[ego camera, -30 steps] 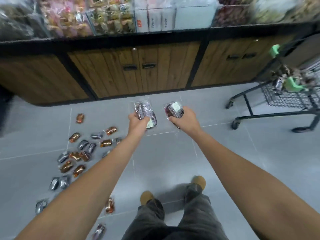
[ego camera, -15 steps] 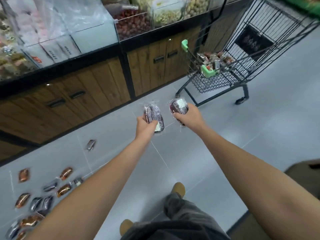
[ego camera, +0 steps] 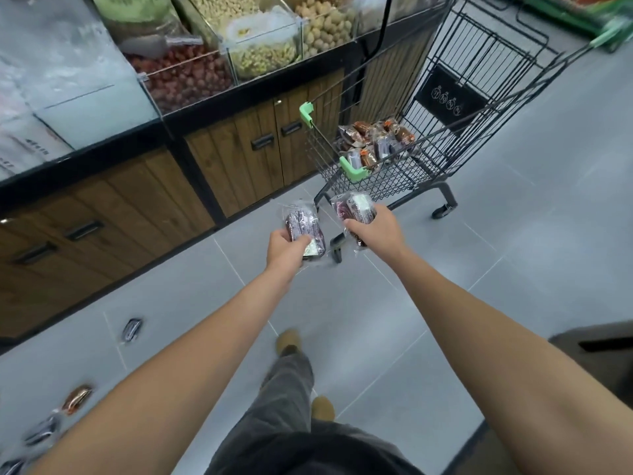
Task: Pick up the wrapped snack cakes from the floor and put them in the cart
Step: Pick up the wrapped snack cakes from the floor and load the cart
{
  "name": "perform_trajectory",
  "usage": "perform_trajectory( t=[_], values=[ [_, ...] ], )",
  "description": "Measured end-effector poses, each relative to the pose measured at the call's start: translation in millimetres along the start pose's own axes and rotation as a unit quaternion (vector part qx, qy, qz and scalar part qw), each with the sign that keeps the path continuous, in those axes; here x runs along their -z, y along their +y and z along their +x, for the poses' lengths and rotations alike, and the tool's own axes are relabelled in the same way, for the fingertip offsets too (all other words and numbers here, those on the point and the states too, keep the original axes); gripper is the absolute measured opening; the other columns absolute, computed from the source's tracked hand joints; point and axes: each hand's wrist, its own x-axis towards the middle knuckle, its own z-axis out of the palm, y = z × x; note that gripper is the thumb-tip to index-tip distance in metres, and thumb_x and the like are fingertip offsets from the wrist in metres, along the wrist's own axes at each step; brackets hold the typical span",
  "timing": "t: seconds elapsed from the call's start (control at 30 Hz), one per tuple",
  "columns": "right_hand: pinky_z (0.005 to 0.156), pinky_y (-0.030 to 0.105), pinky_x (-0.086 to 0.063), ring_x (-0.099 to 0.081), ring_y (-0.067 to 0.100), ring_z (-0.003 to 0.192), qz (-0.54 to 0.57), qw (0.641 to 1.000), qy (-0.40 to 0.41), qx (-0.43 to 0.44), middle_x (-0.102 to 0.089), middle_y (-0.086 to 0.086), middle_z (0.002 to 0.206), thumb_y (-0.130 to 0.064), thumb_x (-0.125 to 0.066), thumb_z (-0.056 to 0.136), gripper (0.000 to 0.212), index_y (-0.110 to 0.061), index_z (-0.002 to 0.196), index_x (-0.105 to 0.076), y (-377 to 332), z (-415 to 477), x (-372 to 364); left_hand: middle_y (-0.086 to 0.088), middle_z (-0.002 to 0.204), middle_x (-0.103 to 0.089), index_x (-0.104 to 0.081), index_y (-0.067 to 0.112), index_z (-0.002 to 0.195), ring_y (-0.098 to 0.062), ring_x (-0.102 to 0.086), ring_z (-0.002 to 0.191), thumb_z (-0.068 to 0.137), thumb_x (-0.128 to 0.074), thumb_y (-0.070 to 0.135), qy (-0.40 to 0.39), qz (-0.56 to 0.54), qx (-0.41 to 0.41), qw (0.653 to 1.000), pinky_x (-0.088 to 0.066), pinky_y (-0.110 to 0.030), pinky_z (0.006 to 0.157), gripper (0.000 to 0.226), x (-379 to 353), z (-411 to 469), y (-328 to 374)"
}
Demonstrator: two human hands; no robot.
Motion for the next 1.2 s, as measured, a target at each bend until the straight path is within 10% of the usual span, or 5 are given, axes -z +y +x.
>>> perform_trajectory(
  t=[0.7, 1.03, 1.2],
  values=[
    [0.074, 0.038, -0.049, -0.06, 0.025, 0.084, -0.071, 0.996, 0.046, -0.027, -0.063, 0.01, 0.095, -0.041, -0.069, 0.08, 0.041, -0.011, 0.103, -0.054, -15, 288, 121, 0.006, 0.09, -0.047, -0.044, 0.014, 0.109, -0.02, -0.046, 0.093, 0.087, -0.063, 0.028, -0.109, 0.111, -0.038, 0.987, -0.034, -0.028, 0.074, 0.032, -203, 236, 183],
    [0.067, 0.033, -0.049, -0.059, 0.02, 0.075, -0.083, 0.996, -0.012, -0.043, -0.064, 0.009, 0.092, -0.041, -0.067, 0.081, 0.044, -0.01, 0.109, -0.053, -1, 436, 158, 0.005, 0.099, -0.058, -0.049, 0.012, 0.121, -0.012, -0.059, 0.088, 0.086, -0.066, 0.018, -0.095, 0.073, 0.012, 0.993, -0.05, -0.032, 0.081, 0.04, -282, 329, 218],
    [0.073, 0.036, -0.053, -0.061, 0.019, 0.083, -0.104, 0.989, -0.08, -0.064, -0.062, 0.005, 0.094, -0.043, -0.068, 0.081, 0.054, -0.008, 0.118, -0.048, 25, 516, 166, 0.016, 0.078, -0.042, -0.041, 0.026, 0.08, -0.001, -0.044, 0.069, 0.085, -0.068, 0.02, -0.044, 0.06, 0.075, 0.994, -0.035, -0.02, 0.059, 0.028, -325, 379, 216]
  ],
)
